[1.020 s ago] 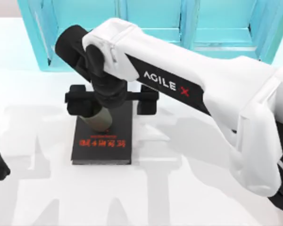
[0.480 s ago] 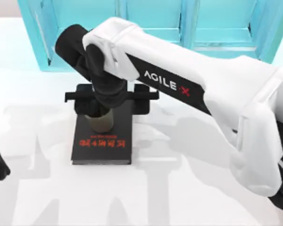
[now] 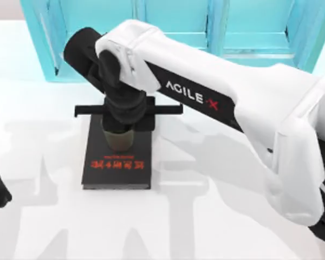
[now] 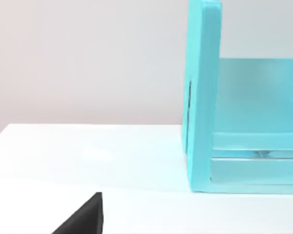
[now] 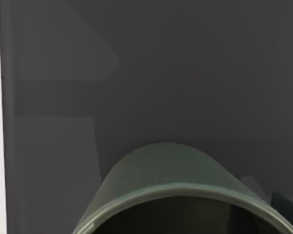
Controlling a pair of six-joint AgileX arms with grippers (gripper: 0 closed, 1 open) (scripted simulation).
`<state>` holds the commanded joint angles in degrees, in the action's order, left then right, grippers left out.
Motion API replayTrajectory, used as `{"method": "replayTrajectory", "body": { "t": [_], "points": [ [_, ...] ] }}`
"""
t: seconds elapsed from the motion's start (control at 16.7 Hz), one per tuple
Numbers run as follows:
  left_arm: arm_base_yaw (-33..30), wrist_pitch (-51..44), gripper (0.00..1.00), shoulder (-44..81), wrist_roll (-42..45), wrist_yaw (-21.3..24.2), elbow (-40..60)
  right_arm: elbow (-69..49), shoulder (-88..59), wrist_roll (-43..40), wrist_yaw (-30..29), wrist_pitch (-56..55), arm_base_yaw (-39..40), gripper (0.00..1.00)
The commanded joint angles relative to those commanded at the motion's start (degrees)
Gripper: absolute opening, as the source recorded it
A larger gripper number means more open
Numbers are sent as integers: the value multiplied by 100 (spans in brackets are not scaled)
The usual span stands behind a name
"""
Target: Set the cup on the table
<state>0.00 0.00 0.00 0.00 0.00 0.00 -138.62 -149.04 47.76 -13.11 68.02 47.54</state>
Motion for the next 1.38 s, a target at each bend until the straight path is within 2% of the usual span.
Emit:
{"method": "replayTrajectory", "body": {
  "t": [0.6,1.14,1.38],
  "points": [
    [0,0,100,0,0,0,0,-85,-19,1,4,88,25,0],
    [0,0,100,0,0,0,0,-2455,-696,8,-11,1673,15,0],
    [0,0,100,0,0,0,0,-2751,-798,-3,-10,1927,15,0]
  ]
}}
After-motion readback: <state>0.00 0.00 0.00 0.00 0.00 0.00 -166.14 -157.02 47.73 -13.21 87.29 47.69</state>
